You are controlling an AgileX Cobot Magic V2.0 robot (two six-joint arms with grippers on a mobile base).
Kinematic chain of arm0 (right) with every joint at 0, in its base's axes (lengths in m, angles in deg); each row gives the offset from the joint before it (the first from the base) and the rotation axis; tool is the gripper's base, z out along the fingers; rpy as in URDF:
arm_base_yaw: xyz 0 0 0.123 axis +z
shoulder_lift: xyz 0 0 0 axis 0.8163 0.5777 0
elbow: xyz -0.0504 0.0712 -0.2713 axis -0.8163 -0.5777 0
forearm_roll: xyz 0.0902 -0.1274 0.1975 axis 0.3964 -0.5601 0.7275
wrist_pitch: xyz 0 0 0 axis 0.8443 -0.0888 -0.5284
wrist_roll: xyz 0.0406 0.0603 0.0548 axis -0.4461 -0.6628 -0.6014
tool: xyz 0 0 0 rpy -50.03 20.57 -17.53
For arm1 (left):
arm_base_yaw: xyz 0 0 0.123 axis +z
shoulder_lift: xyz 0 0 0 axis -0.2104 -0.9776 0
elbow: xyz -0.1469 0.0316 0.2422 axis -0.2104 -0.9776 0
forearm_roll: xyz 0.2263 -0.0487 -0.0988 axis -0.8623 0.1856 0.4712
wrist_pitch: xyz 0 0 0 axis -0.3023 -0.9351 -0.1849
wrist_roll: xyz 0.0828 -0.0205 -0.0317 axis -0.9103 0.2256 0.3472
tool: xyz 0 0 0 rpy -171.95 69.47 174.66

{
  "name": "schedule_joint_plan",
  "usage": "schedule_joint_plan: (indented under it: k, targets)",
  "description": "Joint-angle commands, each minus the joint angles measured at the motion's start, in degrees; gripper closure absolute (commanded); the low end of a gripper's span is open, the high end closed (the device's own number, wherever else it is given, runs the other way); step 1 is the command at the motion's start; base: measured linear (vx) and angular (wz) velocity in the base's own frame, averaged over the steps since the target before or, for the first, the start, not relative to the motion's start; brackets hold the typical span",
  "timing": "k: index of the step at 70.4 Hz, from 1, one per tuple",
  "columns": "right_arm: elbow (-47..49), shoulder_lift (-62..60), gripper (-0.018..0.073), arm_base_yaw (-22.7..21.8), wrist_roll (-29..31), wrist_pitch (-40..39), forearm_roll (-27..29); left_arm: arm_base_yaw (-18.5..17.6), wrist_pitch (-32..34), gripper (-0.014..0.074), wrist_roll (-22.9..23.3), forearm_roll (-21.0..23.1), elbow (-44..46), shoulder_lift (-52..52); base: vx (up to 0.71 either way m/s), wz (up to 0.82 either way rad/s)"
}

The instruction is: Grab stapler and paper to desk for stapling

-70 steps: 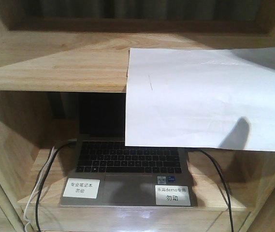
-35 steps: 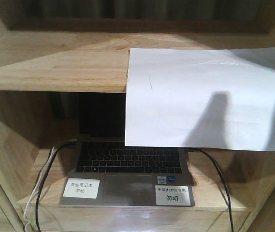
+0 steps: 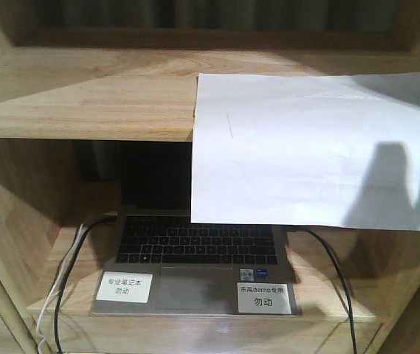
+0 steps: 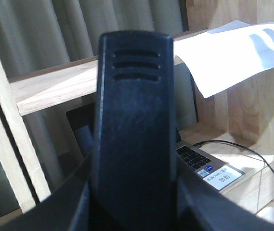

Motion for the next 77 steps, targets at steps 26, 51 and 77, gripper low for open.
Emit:
schedule_joint_plan:
  k: [26,51,77]
  targets:
    - [-9.3,-2.8,-0.0031,14.0,-0.1,-5.5,-1.0,-0.1,6.5,0.0603,0.0,0.9,1.1,-1.0,0.0,0.0]
    - [-9.4,-1.4,-0.0031,27.9,3.3,-2.8,-7.7,-0.1,6.5,0.0603,0.0,0.9,1.1,-1.0,0.0,0.0]
    - [-21.3,0.5,-0.0031,34.5,-0.6,-14.1,-6.3,-0.1,6.5,0.0603,0.0,0.9,1.1,-1.0,0.0,0.0]
